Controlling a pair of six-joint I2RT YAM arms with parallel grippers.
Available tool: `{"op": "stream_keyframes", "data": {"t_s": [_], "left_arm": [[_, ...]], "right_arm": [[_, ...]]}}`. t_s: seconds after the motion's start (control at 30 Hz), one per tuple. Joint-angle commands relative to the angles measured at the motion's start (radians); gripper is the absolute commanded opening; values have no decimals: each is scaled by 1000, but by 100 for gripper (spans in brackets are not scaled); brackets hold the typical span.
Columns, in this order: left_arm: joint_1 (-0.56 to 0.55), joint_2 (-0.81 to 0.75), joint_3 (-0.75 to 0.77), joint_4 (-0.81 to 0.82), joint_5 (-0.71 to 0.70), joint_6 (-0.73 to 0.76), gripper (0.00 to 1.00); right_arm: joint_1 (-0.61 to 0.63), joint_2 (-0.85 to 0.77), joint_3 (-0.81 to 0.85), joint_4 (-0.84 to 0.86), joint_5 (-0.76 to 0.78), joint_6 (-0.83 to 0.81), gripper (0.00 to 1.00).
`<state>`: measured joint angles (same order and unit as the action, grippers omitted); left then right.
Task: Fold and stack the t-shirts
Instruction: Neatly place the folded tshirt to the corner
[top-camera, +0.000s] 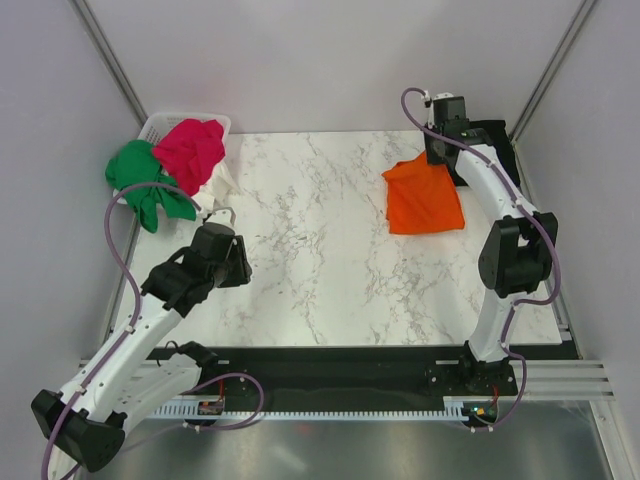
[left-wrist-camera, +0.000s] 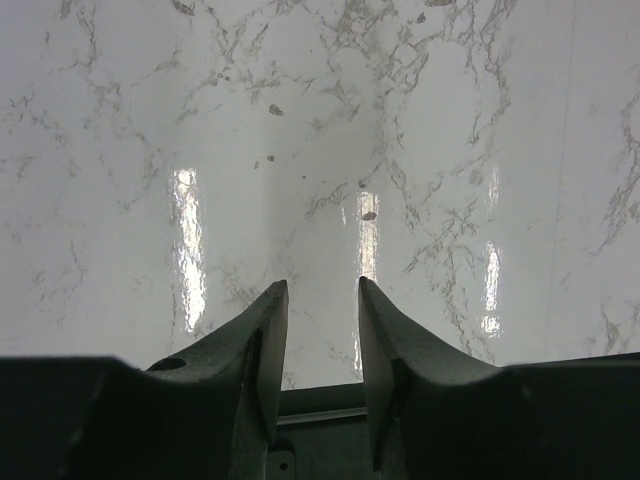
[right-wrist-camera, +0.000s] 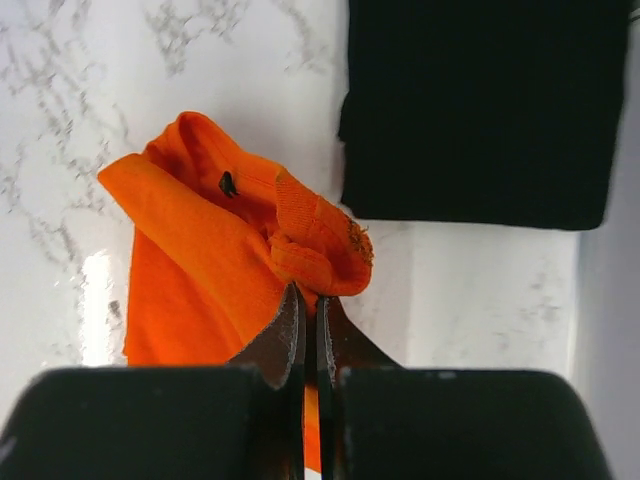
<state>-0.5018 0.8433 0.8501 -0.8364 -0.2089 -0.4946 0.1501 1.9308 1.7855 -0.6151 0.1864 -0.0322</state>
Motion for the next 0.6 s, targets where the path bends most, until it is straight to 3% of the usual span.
{"op": "stream_keyframes", "data": {"t_s": [0.0,0.57], "left_arm": [[-4,-10,4,16,-34,-30,41],[-4,19,6,16,-29,-28,40]], "right_arm": [[-20,5,112,11,137,-124,0],[-64,22,344,8,79,-135,0]]}}
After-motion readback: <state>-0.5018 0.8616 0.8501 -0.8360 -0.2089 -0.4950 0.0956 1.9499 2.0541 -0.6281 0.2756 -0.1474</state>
